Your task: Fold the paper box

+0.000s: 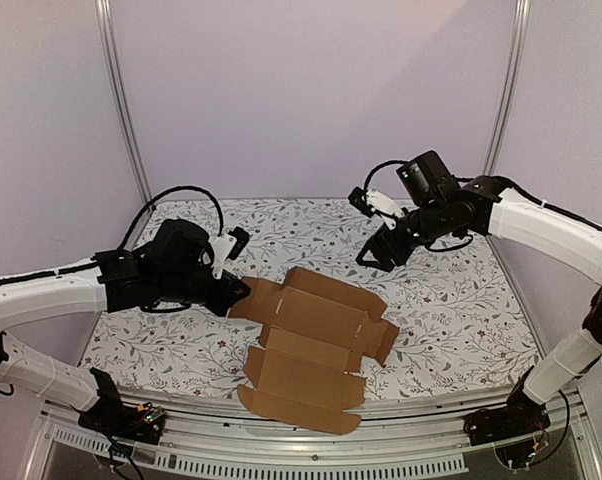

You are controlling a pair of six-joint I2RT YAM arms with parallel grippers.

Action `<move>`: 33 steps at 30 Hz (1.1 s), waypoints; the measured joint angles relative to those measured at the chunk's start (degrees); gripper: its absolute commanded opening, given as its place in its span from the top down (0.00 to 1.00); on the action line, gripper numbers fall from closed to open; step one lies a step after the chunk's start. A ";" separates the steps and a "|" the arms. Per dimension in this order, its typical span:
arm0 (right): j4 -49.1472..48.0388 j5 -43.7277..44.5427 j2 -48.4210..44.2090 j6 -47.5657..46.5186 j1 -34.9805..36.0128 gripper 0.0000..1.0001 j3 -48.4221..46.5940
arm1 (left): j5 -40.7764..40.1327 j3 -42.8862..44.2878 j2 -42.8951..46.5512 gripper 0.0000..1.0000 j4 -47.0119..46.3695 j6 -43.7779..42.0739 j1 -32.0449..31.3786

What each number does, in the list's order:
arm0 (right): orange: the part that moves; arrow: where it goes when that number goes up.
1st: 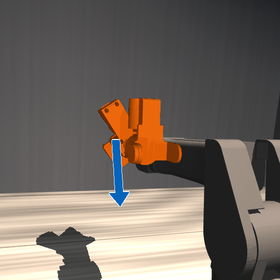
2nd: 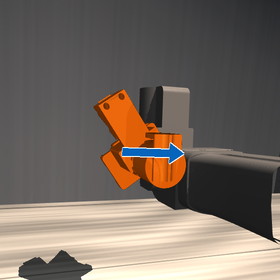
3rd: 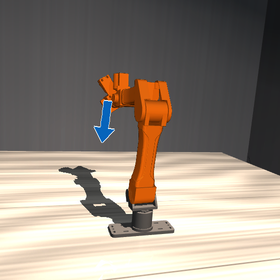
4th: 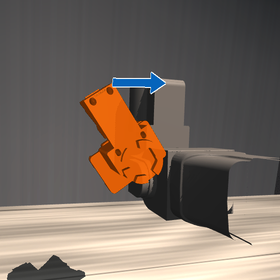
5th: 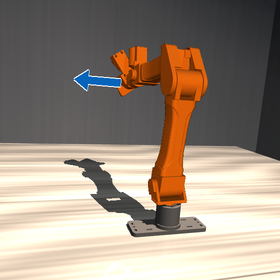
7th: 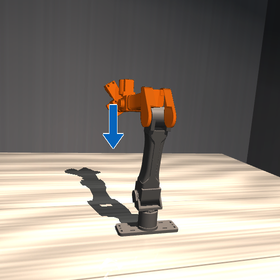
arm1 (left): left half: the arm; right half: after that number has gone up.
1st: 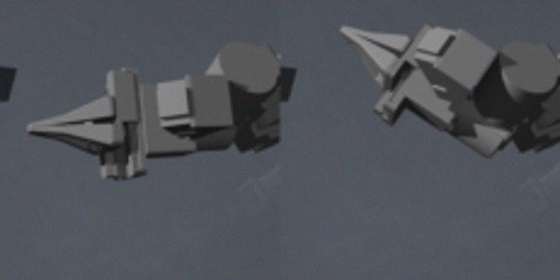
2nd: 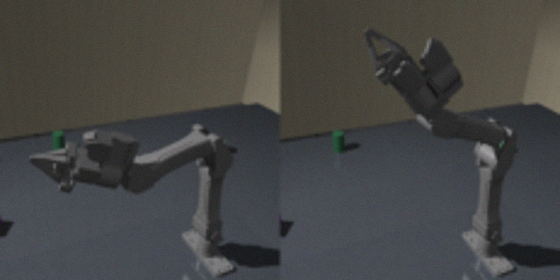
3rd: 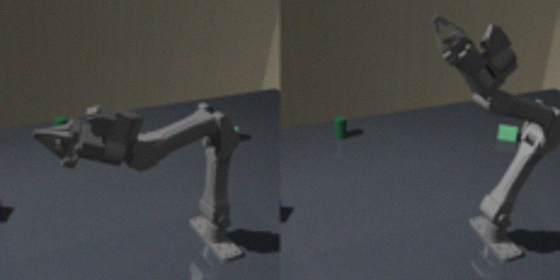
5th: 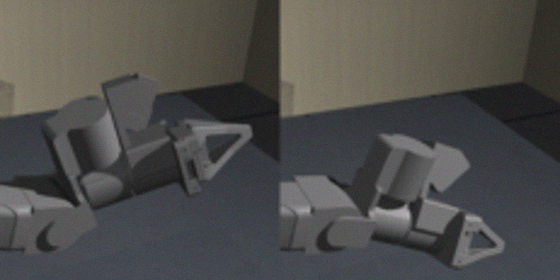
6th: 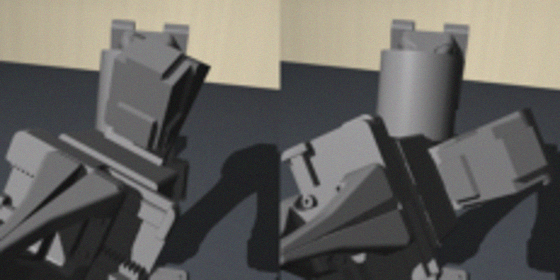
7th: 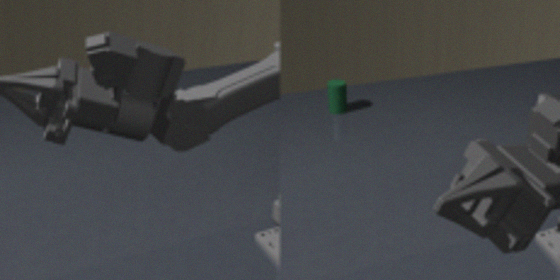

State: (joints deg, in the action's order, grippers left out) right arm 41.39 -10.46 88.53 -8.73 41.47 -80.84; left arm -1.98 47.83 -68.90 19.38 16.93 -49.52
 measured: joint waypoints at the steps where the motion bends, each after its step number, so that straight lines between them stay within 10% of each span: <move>1: -1.36 -1.07 -0.39 0.57 -0.74 0.35 1.11 | -0.04 -0.02 0.00 1.00 0.00 0.00 0.00; 33: -5.95 -13.57 10.78 0.57 -2.49 0.68 8.46 | -0.50 0.00 -2.54 1.00 -0.04 0.04 -0.26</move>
State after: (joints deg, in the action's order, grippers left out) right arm 35.44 -24.03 99.31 -8.16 38.98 -72.38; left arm -2.48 47.83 -71.44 19.33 16.97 -49.78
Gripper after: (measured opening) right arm 0.369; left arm 0.005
